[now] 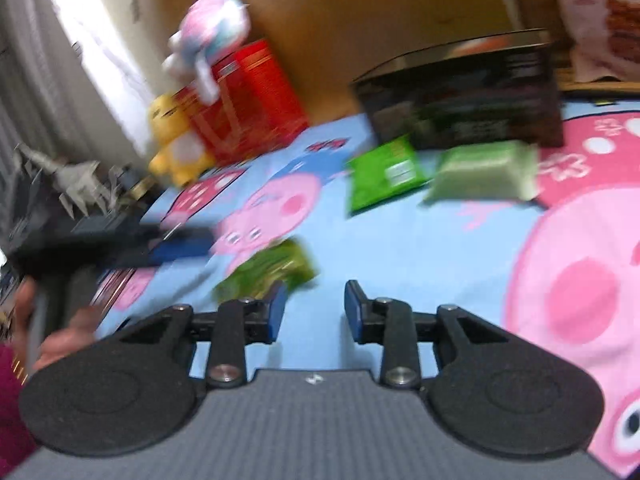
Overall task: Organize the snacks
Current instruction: 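Grasp the green leaf-print packet with the left gripper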
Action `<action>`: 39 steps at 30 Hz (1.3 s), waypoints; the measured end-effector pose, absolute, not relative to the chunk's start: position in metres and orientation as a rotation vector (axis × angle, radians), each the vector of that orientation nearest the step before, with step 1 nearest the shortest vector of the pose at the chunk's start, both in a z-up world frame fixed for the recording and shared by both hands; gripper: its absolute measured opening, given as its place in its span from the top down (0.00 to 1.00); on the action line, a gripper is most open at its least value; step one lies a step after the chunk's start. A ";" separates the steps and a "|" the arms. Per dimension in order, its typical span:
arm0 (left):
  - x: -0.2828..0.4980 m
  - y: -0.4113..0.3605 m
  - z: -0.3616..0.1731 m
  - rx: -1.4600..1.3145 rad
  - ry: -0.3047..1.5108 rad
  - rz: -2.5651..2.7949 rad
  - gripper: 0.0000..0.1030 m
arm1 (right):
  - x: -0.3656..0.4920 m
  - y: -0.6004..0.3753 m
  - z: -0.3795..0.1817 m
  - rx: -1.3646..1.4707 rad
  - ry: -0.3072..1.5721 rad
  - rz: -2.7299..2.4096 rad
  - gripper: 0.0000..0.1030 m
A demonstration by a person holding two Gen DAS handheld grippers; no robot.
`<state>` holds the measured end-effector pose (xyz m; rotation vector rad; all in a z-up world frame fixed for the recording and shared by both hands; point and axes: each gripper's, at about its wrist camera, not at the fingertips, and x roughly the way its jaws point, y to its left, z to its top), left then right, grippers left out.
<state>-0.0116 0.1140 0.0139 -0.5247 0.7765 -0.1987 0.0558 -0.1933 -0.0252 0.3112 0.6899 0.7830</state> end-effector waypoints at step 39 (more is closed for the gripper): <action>-0.059 0.014 -0.006 -0.392 0.803 -0.418 0.57 | -0.048 -0.221 -0.043 0.169 0.573 0.723 0.63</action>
